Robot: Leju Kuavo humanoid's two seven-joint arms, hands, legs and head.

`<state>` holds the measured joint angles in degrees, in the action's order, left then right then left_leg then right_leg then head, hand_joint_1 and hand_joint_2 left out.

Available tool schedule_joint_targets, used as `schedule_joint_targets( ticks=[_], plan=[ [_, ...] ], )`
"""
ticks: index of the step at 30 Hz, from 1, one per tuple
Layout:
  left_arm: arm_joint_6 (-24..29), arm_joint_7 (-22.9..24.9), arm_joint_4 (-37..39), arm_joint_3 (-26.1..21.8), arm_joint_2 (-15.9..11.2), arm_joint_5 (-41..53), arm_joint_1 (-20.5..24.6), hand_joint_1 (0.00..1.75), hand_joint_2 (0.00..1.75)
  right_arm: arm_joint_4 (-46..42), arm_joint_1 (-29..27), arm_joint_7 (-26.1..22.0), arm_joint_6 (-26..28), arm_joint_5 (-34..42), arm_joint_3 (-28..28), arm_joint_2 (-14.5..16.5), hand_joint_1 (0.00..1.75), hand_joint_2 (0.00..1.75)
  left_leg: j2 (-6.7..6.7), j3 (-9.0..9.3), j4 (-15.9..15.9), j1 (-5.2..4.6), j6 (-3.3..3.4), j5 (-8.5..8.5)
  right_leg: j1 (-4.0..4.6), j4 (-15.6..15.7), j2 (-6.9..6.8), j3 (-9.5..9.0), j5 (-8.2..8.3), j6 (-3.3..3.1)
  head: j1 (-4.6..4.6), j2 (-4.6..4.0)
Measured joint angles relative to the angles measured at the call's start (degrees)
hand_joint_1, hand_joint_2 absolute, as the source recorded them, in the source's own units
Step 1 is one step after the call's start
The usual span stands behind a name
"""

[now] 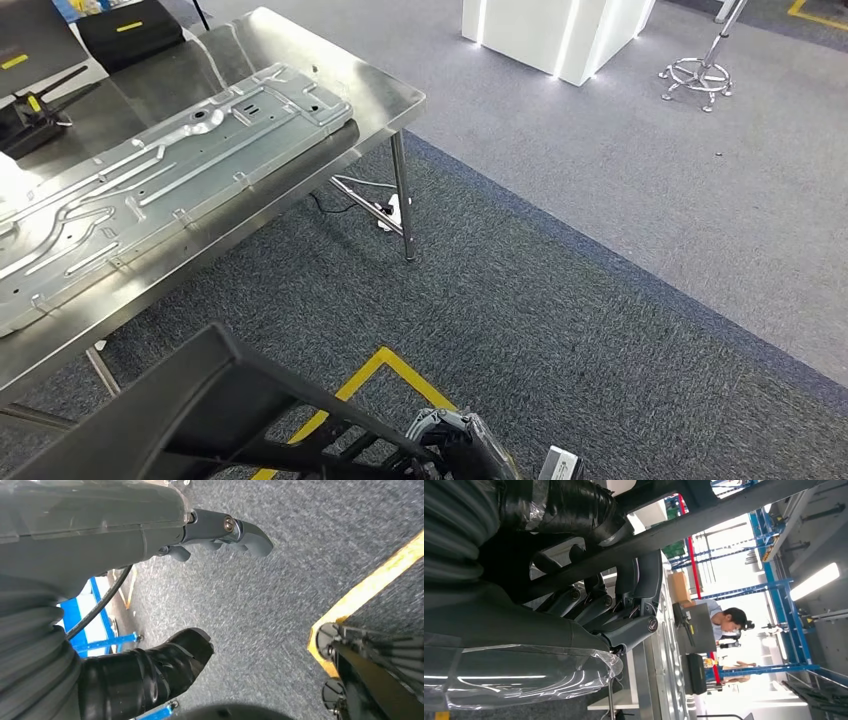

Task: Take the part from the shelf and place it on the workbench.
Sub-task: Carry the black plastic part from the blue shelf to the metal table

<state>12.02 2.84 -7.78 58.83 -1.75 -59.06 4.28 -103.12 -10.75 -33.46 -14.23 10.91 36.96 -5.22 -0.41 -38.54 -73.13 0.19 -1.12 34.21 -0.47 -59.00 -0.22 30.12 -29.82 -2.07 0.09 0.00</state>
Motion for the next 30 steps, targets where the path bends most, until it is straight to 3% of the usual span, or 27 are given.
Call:
schedule_joint_targets(
  ticks=[1,2,4,5,6,9,11,13,15,17,18,19,21,22,23,24,26,28,29,30],
  plan=[
    [0.0,-0.1,0.0,0.0,0.0,0.0,-0.1,0.0,1.75,0.0,0.0,0.0,0.0,-0.1,0.0,0.0,1.75,1.75,0.01,-1.78,-1.8,0.05,-0.05,-0.42,0.01,0.0,0.02,-0.62,-0.54,0.03,-0.01,0.0],
    [0.0,-0.1,0.0,0.0,0.0,0.0,-0.2,0.0,1.75,0.0,-0.1,0.0,0.0,-0.2,0.0,0.0,1.75,1.75,0.02,-2.48,-1.3,0.06,0.0,-2.17,0.01,0.0,0.07,-1.38,-1.13,0.08,-0.01,0.0],
    [0.0,-0.1,0.0,0.0,0.0,0.0,-0.4,0.0,1.75,0.0,-0.1,0.0,0.0,-0.4,0.0,0.0,1.75,1.75,0.08,-1.02,5.4,-0.01,0.44,-8.02,-0.02,0.1,0.13,-3.09,-2.51,0.29,0.01,0.0],
    [0.0,-0.2,0.0,0.0,0.0,0.0,-0.5,0.0,1.75,0.0,-0.1,0.0,0.0,-0.4,0.0,0.0,1.75,1.75,0.14,0.22,8.9,-0.23,0.76,-10.03,0.02,0.2,0.13,-3.74,-3.16,0.53,0.02,0.0],
    [0.0,-0.2,0.0,0.0,0.0,0.0,-0.4,0.0,1.75,0.0,-0.1,0.0,0.0,-0.4,0.0,0.0,1.75,1.75,0.22,1.29,11.5,-0.47,1.15,-10.93,0.03,0.4,0.12,-4.19,-3.66,0.82,0.0,0.01],
    [0.0,-0.3,0.0,0.0,-0.1,0.0,-0.3,0.0,1.75,-0.1,-0.2,-0.1,0.0,-0.5,0.0,0.0,1.75,1.75,0.2,2.84,14.2,-0.82,2.2,-9.83,0.12,0.9,0.01,-5.16,-3.51,1.85,-0.01,0.01],
    [-0.1,-0.5,0.0,0.1,0.0,0.0,-0.4,0.0,1.75,-0.1,-0.1,-0.1,0.0,-0.6,0.0,0.0,1.75,1.75,0.09,4.53,15.3,-0.61,2.96,-9.18,0.08,-2.3,0.03,-4.19,-2.47,2.43,0.03,0.01],
    [-0.2,-0.7,0.0,0.2,0.0,0.0,-0.6,0.0,1.75,-0.2,-0.2,-0.3,0.0,-0.7,-0.1,-0.1,1.75,1.75,0.07,6.46,16.0,-0.52,3.64,-8.21,0.06,-8.9,0.17,-0.03,-2.87,2.62,0.11,0.01],
    [-0.3,-0.9,0.0,0.3,0.0,0.0,-0.6,0.0,1.75,-0.2,-0.3,-0.4,0.1,-0.7,-0.1,-0.1,1.75,1.75,-0.05,7.98,16.0,-0.55,3.97,-6.92,0.11,-14.8,0.24,5.31,-6.07,2.74,0.15,0.02],
    [-0.4,-1.2,0.0,0.3,0.0,0.0,-0.6,0.0,1.75,-0.2,-0.4,-0.5,0.1,-0.8,-0.1,-0.2,1.75,1.75,-0.31,9.91,16.0,-0.56,3.9,-5.38,0.1,-15.5,0.24,8.7,-8.59,2.85,0.14,0.02],
    [-0.5,-1.3,0.0,0.4,0.0,0.0,-0.7,0.0,1.75,-0.2,-0.4,-0.5,0.1,-0.8,-0.1,-0.3,1.75,1.75,-0.44,11.05,16.0,-0.56,3.78,-4.53,0.09,-13.6,0.23,9.21,-8.02,2.8,0.15,0.02],
    [-0.6,-1.4,0.0,0.4,0.1,0.0,-0.7,0.0,1.75,-0.2,-0.5,-0.6,0.2,-0.9,-0.1,-0.3,1.75,1.75,-0.52,12.2,16.0,-0.56,3.64,-3.61,0.1,-10.5,0.23,9.21,-5.83,2.68,0.15,0.01],
    [-0.8,-1.6,0.0,0.5,0.2,0.0,-0.8,0.0,1.75,-0.2,-0.6,-0.6,0.2,-1.0,-0.1,-0.4,1.75,1.75,-0.61,13.91,16.0,-0.6,3.26,-1.89,0.29,-4.9,0.25,8.64,1.34,2.23,0.2,0.01],
    [-0.9,-1.7,0.0,0.6,0.2,0.0,-0.7,0.0,1.75,-0.2,-0.6,-0.6,0.2,-1.0,-0.1,-0.4,1.75,1.75,-0.64,14.32,16.0,-0.63,2.96,-1.17,0.45,-3.4,0.28,8.41,3.97,1.93,0.2,0.0],
    [-0.9,-1.8,0.0,0.7,0.3,0.0,-0.6,0.0,1.75,-0.2,-0.8,-0.6,0.2,-1.1,-0.1,-0.4,1.75,1.75,-0.65,14.68,15.9,-0.65,2.62,-0.74,0.62,-2.8,0.35,8.28,5.42,1.59,0.2,0.0],
    [-0.9,-1.8,0.0,0.8,0.3,0.0,-0.3,0.0,1.75,-0.3,-0.8,-0.6,0.3,-1.2,-0.1,-0.4,1.75,1.75,-0.68,14.88,15.7,-0.66,2.28,-0.67,0.78,-2.6,0.41,8.1,5.31,1.21,0.19,0.0],
    [-1.0,-1.9,0.0,1.1,0.3,0.0,-0.2,0.0,1.75,-0.4,-1.0,-0.7,0.2,-1.3,-0.2,-0.4,1.75,1.75,-0.56,14.05,13.2,-0.61,1.72,-1.77,0.56,-1.8,0.52,6.84,4.94,0.52,0.18,0.01],
    [-1.0,-2.1,0.0,1.2,0.4,0.0,-0.2,0.0,1.75,-0.4,-0.9,-0.7,0.1,-1.4,-0.2,-0.4,1.75,1.75,-0.37,10.33,6.9,-0.48,1.16,-2.41,0.26,-0.8,0.42,4.93,4.35,0.0,0.15,0.01],
    [-1.0,-2.1,0.0,1.3,0.5,0.0,-0.1,0.0,1.75,-0.5,-0.9,-0.7,0.1,-1.4,-0.2,-0.4,1.75,1.75,-0.25,7.81,3.3,-0.36,0.85,-1.49,0.24,-0.4,0.34,4.05,3.96,-0.15,0.14,0.01],
    [-0.9,-2.2,0.0,1.3,0.5,-0.1,-0.1,0.0,1.75,-0.5,-0.9,-0.7,0.0,-1.4,-0.2,-0.4,1.75,1.75,-0.16,5.37,0.5,-0.21,0.6,0.48,0.23,-0.1,0.32,3.27,3.49,-0.23,0.12,0.01]
  ],
)
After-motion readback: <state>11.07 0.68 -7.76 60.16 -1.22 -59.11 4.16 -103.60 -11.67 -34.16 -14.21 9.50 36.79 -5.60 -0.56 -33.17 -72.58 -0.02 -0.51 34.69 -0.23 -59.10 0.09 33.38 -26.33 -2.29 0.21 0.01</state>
